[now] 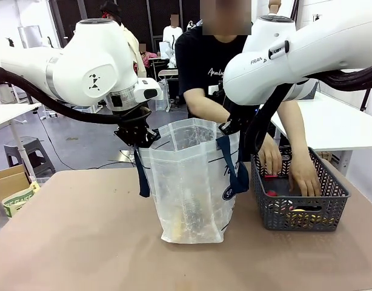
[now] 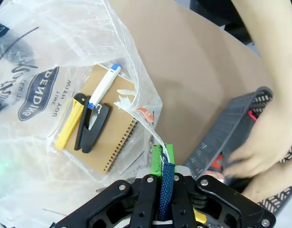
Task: Transfer purchased items from the store into the shopping bag.
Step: Move the Reusable shopping bag to the right side of the table.
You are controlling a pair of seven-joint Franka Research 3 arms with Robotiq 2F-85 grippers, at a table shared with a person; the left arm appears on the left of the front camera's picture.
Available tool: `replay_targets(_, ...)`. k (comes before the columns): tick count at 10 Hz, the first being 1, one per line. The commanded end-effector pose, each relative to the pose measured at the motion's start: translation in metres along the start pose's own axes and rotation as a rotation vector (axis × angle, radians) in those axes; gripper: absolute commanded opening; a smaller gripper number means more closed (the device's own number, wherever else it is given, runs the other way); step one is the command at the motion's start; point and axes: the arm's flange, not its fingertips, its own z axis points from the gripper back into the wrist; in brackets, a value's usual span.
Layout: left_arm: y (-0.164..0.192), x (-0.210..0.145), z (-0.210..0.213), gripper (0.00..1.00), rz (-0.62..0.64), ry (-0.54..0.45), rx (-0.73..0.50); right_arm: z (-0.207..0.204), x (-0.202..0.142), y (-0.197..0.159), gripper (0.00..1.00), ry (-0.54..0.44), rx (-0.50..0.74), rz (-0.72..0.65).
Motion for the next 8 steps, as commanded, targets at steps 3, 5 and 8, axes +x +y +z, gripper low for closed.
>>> replay_targets(3, 0.0011, -0.0003, -0.0002, 0.0, 0.002, 0.0, 0.001, -0.0006, -0.0006, -0.0009, 0.0, 0.001, 0.0, -0.002)
replay_targets(5, 0.0011, -0.0003, -0.0002, 0.0, 0.002, 0.0, 0.001, -0.0006, -0.0006, -0.0009, 0.0, 0.001, 0.0, -0.002)
replay_targets(8, 0.0011, -0.0003, -0.0002, 0.0, 0.002, 0.0, 0.001, -0.0006, -0.0006, -0.0009, 0.0, 0.001, 0.0, -0.002)
